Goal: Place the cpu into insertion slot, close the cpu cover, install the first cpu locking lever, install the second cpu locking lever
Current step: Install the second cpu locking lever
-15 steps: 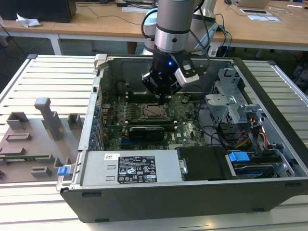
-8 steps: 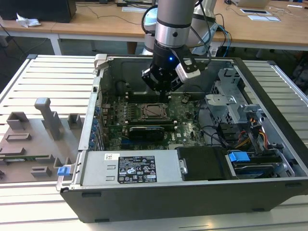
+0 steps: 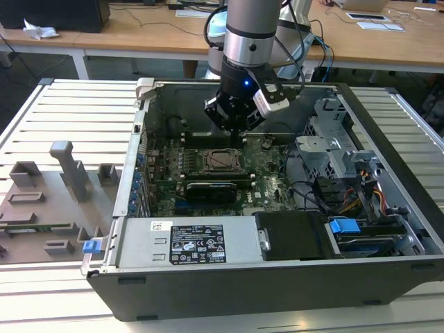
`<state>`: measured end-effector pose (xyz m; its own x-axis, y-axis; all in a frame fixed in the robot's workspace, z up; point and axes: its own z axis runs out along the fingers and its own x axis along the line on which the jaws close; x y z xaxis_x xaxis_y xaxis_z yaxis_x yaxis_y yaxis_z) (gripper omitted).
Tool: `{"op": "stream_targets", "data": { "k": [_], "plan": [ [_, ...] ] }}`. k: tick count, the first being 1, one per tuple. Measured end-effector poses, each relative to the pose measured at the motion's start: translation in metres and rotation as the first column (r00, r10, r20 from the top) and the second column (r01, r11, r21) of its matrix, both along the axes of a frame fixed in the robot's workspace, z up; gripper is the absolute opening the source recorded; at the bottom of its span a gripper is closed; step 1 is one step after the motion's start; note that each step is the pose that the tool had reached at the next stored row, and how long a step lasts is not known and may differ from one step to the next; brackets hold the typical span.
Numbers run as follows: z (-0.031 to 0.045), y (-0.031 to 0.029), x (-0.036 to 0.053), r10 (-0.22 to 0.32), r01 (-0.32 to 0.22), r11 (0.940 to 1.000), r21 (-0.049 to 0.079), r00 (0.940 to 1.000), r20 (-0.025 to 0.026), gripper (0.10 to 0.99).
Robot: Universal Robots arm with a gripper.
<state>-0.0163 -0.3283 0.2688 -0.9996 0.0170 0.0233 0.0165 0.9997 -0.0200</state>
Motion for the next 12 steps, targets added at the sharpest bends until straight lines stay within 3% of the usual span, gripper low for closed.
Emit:
{"op": "stream_targets", "data": {
  "k": [7, 9, 12],
  "plan": [
    [0.0003, -0.0029, 0.0000, 0.000, 0.000, 1.0000, 0.000, 1.0000, -0.0001, 0.106],
    [0.0003, -0.0088, 0.0000, 0.000, 0.000, 1.0000, 0.000, 1.0000, 0.0000, 0.106],
    [0.0002, -0.0323, 0.0000, 0.000, 0.000, 1.0000, 0.000, 1.0000, 0.0000, 0.106]
  ]
}}
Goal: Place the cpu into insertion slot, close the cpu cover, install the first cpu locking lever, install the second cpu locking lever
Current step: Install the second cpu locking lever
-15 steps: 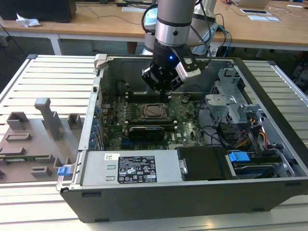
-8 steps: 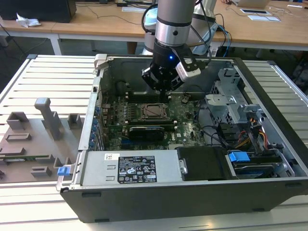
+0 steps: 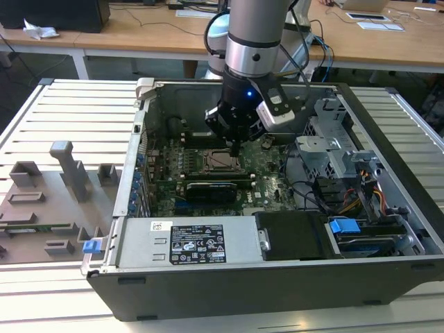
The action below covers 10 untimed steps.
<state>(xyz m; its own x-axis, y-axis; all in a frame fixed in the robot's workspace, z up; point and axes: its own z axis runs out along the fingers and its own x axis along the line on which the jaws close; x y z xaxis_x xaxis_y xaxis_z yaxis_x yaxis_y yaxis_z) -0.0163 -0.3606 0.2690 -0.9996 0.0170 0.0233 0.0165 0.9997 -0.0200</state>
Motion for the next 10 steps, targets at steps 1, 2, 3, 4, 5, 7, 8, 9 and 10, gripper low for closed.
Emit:
{"op": "stream_targets", "data": {
  "k": [1, 2, 3, 4, 5, 7, 8, 9, 10],
  "plan": [
    [0.0000, -0.0041, 0.0000, 0.000, 0.000, 1.0000, 0.000, 1.0000, -0.0001, 0.106],
    [0.0000, -0.0069, 0.0000, 0.000, 0.000, 1.0000, 0.000, 1.0000, 0.0000, 0.106],
    [-0.0003, -0.0120, 0.0000, 0.000, 0.000, 1.0000, 0.000, 1.0000, -0.0001, 0.106],
    [-0.0009, -0.0146, 0.0000, 0.000, 0.000, 1.0000, 0.001, 1.0000, 0.0000, 0.106],
    [-0.0026, -0.0168, 0.0000, 0.000, 0.000, 1.0000, 0.002, 1.0000, -0.0001, 0.106],
    [-0.0057, -0.0182, 0.0000, 0.000, 0.000, 0.9999, 0.017, 1.0000, -0.0001, 0.106],
    [-0.0059, -0.0182, 0.0000, 0.000, 0.000, 0.9996, 0.028, 1.0000, -0.0001, 0.106],
    [-0.0064, -0.0182, 0.0000, 0.000, 0.000, 0.9975, 0.071, 1.0000, -0.0001, 0.106],
    [-0.0067, -0.0182, 0.0000, 0.000, 0.000, 0.9961, 0.088, 1.0000, 0.0000, 0.106]
  ]
}}
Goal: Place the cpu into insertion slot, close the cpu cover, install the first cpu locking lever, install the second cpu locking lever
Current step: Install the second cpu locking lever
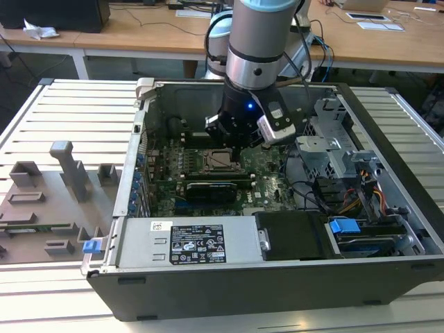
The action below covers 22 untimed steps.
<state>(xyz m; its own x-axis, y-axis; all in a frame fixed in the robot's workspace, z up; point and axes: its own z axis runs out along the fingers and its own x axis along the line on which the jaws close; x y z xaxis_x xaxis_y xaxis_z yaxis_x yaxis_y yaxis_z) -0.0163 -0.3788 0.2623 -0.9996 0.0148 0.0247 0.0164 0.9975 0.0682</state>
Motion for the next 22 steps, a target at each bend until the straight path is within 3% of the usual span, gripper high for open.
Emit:
{"op": "stream_targets", "data": {
  "k": [2, 8, 12, 13, 17, 19, 22],
  "plan": [
    [-0.0050, -0.0003, -0.0001, 0.000, 0.000, 0.9999, 0.013, 1.0000, 0.0000, 0.106],
    [-0.0260, 0.0002, -0.0036, 0.000, 0.000, 0.9999, 0.014, 1.0000, 0.0000, 0.106],
    [-0.0322, 0.0020, -0.0185, 0.000, 0.000, 0.9997, 0.024, 1.0000, -0.0001, 0.106],
    [-0.0351, 0.0023, -0.0254, 0.000, 0.000, 0.9997, 0.025, 1.0000, -0.0001, 0.106],
    [-0.0434, 0.0023, -0.0388, 0.000, 0.000, 0.9996, 0.027, 1.0000, 0.0000, 0.106],
    [-0.0474, 0.0023, -0.0471, 0.008, -0.008, 0.9993, 0.037, 1.0000, 0.0000, 0.106],
    [-0.0507, 0.0023, -0.0523, 0.020, -0.020, 0.9985, 0.050, 0.9998, 0.0002, 0.106]
  ]
}}
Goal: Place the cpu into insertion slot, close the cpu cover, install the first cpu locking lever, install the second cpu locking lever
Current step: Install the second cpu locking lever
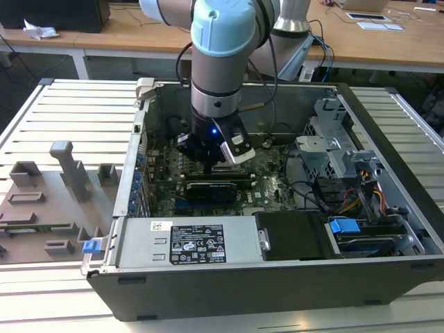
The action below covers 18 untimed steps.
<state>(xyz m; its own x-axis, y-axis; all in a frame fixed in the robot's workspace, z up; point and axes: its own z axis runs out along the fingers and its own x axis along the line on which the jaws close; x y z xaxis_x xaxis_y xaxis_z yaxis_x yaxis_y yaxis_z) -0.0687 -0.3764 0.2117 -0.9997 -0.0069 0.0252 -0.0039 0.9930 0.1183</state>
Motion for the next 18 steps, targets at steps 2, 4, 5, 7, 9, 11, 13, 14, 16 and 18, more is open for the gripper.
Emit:
{"op": "stream_targets", "data": {
  "k": [2, 4, 5, 7, 9, 11, 13, 14, 16, 18],
  "plan": [
    [-0.0026, -0.0001, -0.0038, 0.001, -0.001, 1.0000, 0.009, 1.0000, -0.0001, 0.106],
    [-0.0045, 0.0000, -0.0077, 0.001, -0.001, 0.9997, 0.026, 1.0000, 0.0001, 0.106],
    [-0.0050, 0.0000, -0.0090, 0.001, -0.001, 0.9994, 0.035, 1.0000, 0.0000, 0.106],
    [-0.0066, 0.0000, -0.0094, 0.001, -0.001, 0.9990, 0.044, 1.0000, 0.0001, 0.106],
    [-0.0105, 0.0001, -0.0095, 0.001, -0.001, 0.9985, 0.054, 1.0000, 0.0004, 0.106],
    [-0.0124, 0.0001, -0.0095, 0.001, -0.001, 0.9974, 0.071, 1.0000, -0.0002, 0.106],
    [-0.0125, 0.0001, -0.0096, 0.001, -0.001, 0.9972, 0.075, 1.0000, 0.0001, 0.106],
    [-0.0125, -0.0006, -0.0097, 0.001, -0.001, 0.9969, 0.079, 1.0000, 0.0010, 0.106],
    [-0.0125, -0.0045, -0.0100, 0.001, -0.001, 0.9964, 0.084, 1.0000, 0.0020, 0.106],
    [-0.0125, -0.0100, -0.0103, 0.001, -0.001, 0.9960, 0.090, 1.0000, 0.0019, 0.106]
  ]
}}
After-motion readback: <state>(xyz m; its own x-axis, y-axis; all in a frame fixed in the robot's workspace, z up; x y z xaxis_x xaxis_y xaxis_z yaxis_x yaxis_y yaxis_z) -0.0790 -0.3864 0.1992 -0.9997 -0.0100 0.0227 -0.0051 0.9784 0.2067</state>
